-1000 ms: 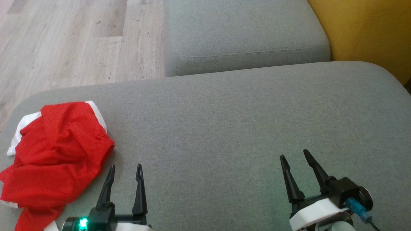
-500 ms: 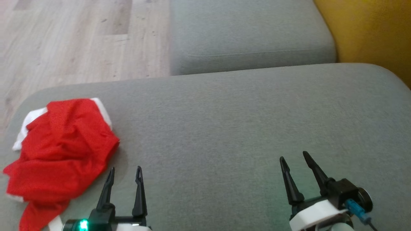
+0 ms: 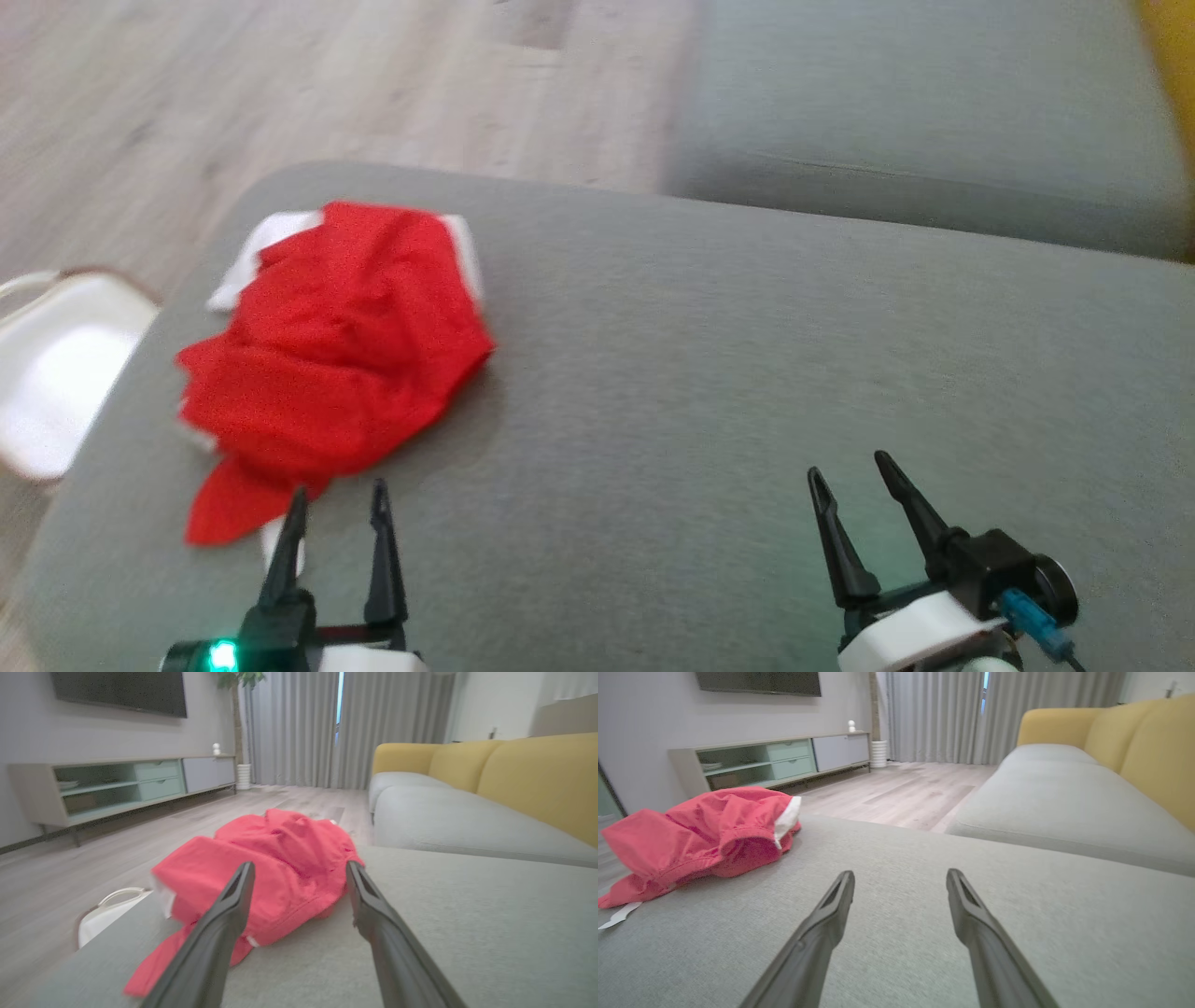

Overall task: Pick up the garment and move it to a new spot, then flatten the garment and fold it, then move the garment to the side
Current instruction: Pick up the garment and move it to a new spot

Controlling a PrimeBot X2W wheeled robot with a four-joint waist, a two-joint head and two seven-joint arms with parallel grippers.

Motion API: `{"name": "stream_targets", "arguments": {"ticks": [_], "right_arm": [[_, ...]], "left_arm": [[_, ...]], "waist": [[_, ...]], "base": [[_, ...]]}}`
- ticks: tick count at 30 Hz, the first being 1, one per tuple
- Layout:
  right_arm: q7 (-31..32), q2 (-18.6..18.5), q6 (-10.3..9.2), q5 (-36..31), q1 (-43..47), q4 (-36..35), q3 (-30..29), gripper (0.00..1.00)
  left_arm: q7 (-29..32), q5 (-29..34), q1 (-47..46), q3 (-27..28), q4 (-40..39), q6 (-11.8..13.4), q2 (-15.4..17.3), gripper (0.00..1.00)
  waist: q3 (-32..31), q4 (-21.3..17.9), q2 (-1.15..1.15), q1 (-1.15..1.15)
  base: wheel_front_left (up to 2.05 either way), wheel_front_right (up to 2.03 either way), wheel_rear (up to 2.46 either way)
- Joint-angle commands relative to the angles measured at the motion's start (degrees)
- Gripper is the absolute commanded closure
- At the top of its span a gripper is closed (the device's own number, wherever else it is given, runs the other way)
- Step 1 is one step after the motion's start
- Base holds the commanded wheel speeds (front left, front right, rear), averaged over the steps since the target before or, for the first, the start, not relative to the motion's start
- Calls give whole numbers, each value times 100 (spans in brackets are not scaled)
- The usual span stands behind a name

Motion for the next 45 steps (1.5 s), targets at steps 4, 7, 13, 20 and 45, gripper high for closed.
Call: {"name": "stream_targets", "arguments": {"ticks": [4,7,13,20,45], "right_arm": [[-63,-41,-4,-25,-290,-173,132,0],[-63,-41,-4,-63,-300,-168,120,0],[-63,-41,-4,-261,-329,-210,10,0],[-63,-51,-4,-805,-486,-266,-215,0],[-63,-900,-4,-874,-689,-1051,-263,0]], "left_arm": [[-55,51,-207,309,-218,70,7,0],[-55,-1,-210,431,-287,121,7,0],[-55,36,-380,786,-632,111,42,0],[-55,111,-1736,903,-829,-321,375,0],[2243,-1114,-5867,645,4372,-1400,392,0]], "waist": [[117,679,0,0],[188,806,0,0],[462,796,0,0],[1204,741,0,0],[2689,793,0,0]], "base": [[0,0,0],[0,0,0],[0,0,0],[0,0,0],[0,0,0]]}}
